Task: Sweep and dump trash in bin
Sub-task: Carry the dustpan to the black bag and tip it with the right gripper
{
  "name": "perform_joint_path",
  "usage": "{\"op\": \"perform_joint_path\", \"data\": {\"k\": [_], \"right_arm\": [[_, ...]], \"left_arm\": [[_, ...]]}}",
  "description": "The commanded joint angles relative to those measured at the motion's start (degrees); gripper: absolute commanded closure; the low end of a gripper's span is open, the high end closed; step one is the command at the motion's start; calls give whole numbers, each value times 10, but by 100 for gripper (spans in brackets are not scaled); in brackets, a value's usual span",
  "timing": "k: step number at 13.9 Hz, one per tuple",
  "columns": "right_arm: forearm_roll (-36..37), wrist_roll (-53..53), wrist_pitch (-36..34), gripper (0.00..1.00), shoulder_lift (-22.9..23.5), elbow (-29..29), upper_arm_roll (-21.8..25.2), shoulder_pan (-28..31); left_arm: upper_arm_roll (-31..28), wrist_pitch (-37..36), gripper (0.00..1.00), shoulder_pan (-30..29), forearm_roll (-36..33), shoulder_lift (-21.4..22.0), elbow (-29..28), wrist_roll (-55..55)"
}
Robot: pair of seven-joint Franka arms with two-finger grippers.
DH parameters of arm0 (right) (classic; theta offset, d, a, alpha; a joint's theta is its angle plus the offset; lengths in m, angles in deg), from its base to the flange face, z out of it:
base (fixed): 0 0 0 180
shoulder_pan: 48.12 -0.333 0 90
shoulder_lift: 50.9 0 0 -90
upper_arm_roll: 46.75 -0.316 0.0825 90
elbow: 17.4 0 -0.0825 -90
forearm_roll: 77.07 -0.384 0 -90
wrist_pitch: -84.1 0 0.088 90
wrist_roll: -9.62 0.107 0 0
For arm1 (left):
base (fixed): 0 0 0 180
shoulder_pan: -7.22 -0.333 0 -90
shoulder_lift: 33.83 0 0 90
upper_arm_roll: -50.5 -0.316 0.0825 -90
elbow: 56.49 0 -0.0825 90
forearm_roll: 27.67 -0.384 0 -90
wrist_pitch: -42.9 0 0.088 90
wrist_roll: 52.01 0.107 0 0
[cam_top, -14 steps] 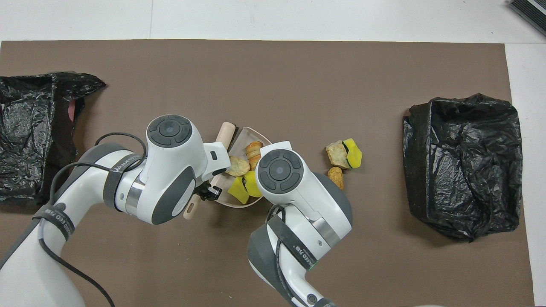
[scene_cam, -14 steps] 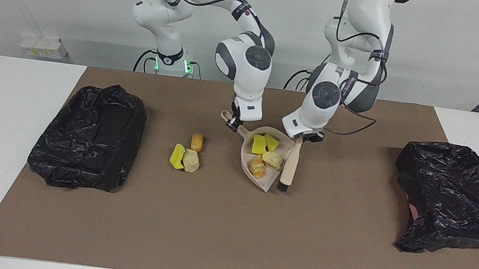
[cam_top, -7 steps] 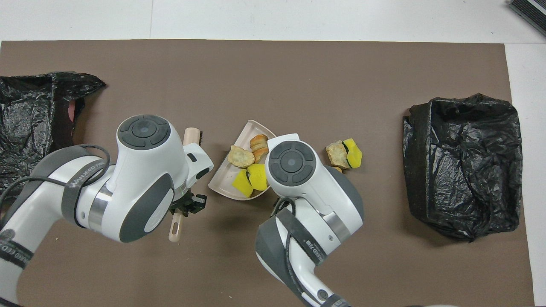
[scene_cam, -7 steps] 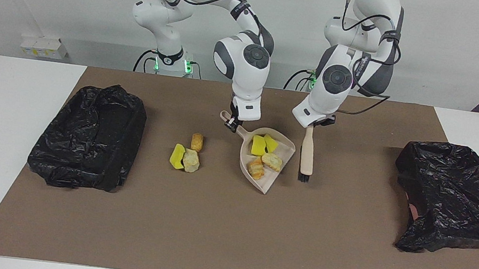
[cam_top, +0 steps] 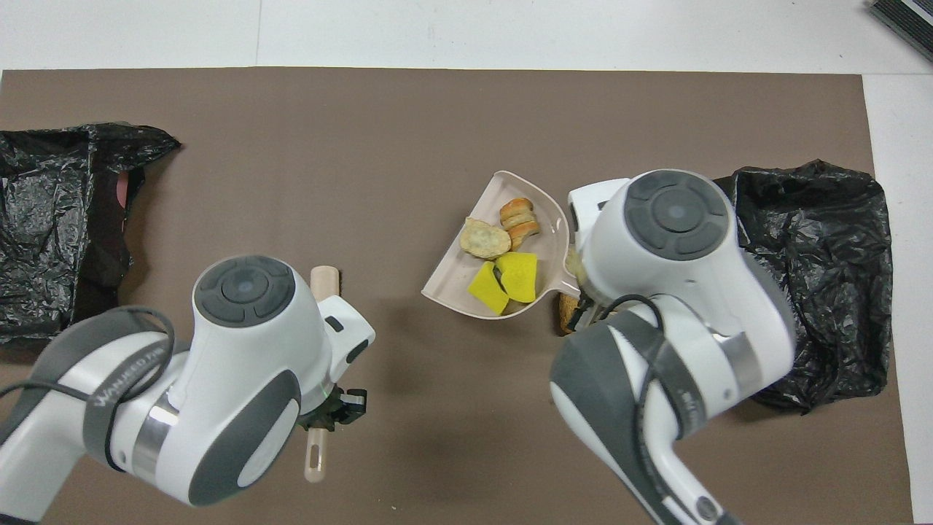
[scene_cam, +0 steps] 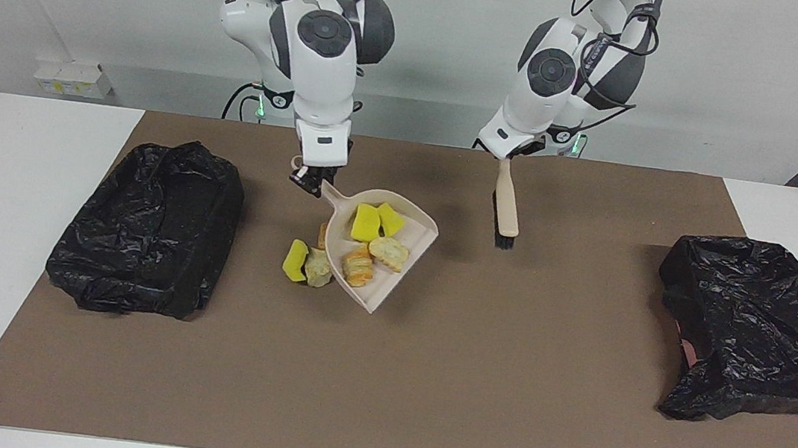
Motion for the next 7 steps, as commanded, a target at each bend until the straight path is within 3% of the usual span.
{"op": "perform_joint_path", "data": {"k": [1,4,7], "right_arm": [[0,-95,-42,100,-54,8,-4,79],[7,-219,-79,100,-88,9,-3,178],[52,-373,-72,100,-91,10,-2,279]], "left_arm": [[62,87,100,17,41,53,-95,-56],[113,117,100,22,95,51,-115,-67],[158,163,100,22,132,38,-148,-74]]}}
